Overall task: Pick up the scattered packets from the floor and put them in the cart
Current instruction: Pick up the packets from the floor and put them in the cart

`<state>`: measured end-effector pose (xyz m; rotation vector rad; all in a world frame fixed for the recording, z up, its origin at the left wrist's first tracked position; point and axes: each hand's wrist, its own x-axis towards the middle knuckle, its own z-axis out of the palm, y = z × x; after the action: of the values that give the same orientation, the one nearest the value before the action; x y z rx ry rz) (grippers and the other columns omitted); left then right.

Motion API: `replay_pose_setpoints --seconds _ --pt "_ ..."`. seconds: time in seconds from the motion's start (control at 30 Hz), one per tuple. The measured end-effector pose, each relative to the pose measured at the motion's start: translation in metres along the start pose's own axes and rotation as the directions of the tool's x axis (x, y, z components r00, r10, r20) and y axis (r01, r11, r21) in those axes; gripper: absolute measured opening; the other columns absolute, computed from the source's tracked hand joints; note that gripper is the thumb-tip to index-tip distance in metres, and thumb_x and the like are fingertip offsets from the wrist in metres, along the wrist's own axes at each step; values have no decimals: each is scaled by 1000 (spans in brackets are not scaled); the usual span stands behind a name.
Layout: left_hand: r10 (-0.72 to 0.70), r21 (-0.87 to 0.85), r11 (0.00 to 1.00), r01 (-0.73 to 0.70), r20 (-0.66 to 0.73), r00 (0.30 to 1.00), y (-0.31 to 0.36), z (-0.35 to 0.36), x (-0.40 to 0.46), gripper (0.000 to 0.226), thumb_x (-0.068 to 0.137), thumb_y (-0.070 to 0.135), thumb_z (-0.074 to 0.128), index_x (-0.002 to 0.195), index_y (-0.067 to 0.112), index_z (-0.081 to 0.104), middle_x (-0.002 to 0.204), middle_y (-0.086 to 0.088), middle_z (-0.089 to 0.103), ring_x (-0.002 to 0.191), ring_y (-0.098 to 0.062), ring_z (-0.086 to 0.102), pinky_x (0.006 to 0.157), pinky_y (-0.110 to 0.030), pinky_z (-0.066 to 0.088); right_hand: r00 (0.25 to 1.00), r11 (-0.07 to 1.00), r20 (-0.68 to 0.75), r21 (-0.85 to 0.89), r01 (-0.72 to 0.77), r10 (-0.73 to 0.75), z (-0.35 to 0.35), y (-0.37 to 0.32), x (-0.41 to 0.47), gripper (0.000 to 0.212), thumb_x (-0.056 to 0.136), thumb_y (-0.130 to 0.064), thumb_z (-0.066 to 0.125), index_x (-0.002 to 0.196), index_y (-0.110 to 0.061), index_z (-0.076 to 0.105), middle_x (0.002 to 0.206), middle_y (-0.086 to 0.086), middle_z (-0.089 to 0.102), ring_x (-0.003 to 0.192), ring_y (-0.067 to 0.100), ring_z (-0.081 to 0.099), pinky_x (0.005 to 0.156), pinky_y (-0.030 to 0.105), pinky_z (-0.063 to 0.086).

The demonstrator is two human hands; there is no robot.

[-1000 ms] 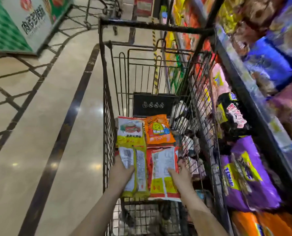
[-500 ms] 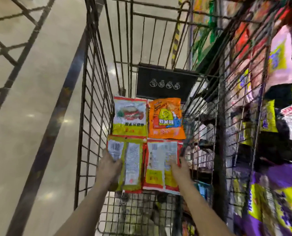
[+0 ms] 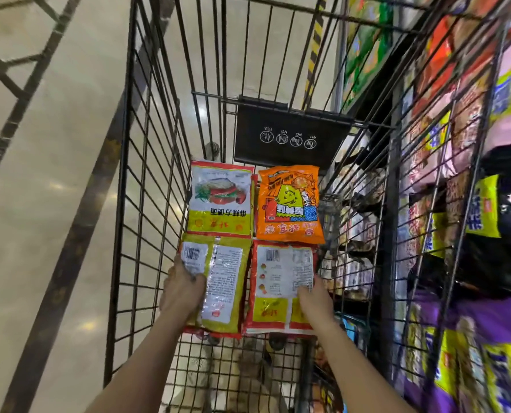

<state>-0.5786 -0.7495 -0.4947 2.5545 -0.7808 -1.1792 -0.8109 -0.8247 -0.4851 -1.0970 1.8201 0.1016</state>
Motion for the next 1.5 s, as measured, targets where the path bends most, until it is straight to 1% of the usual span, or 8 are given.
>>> replay_pose_setpoints --seconds 0.2,0.4,0.6,0.73,1.0,1.17,1.4,1.5 --pt "272 266 934 -239 -96 957 2 -5 -41 63 79 9 68 134 -5 41 131 -27 46 117 -42 49 90 -47 46 977 975 -120 -156 158 -178 -11 -3 -28 49 93 -20 53 139 -10 38 137 9 46 122 25 48 98 36 44" --pt "566 542 697 -470 -13 824 14 -30 -83 57 55 18 85 108 8 67 105 -12 68 91 -30 67 71 -43 54 857 631 41 -658 410 -514 -32 -23 -83 46 94 -17 41 139 -19 37 139 0 43 128 19 40 103 32 36" --pt "771 666 509 -545 -72 633 6 -87 -133 56 16 27 86 69 18 70 63 -1 66 55 -22 64 52 -31 52 639 310 75 -827 468 -765 -31 -49 -152 53 30 -27 90 80 -22 73 72 -4 68 61 14 66 46 25 50" --pt "823 732 501 -463 -238 516 -36 -137 -183 21 49 25 63 68 19 68 64 1 62 57 -22 63 56 -31 51 463 169 106 -841 513 -880 -6 -68 -221 53 31 -18 90 81 -15 73 71 2 68 59 21 67 44 27 49" --pt "599 675 732 -91 -575 557 -222 -259 -321 37 39 16 88 70 15 68 59 -3 60 49 -25 59 47 -30 47 148 -147 309 -755 639 -940 119 -96 -408 58 33 -28 88 88 -18 72 73 -1 67 59 19 66 42 24 46" --pt "296 476 849 231 -789 539 -350 -316 -426 38 42 18 86 77 16 70 66 -3 66 58 -24 64 52 -32 50 -50 -371 525 -528 764 -850 219 -101 -557 50 91 -21 51 139 -18 40 130 5 53 118 25 52 87 34 44" --pt "-127 106 819 564 -925 359 -523 -346 -563 39 42 23 86 77 18 71 64 0 65 59 -22 65 54 -35 51 -486 -770 668 -213 601 -564 381 -71 -735 42 91 -26 48 132 -19 44 120 4 60 114 26 54 89 35 41" --pt "-365 -96 733 674 -890 271 -584 -343 -624 32 80 26 62 111 21 61 102 -1 65 98 -22 63 86 -39 46 -611 -851 688 -17 525 -391 453 -39 -802 43 88 -25 51 130 -20 47 122 3 60 115 26 54 89 36 42"
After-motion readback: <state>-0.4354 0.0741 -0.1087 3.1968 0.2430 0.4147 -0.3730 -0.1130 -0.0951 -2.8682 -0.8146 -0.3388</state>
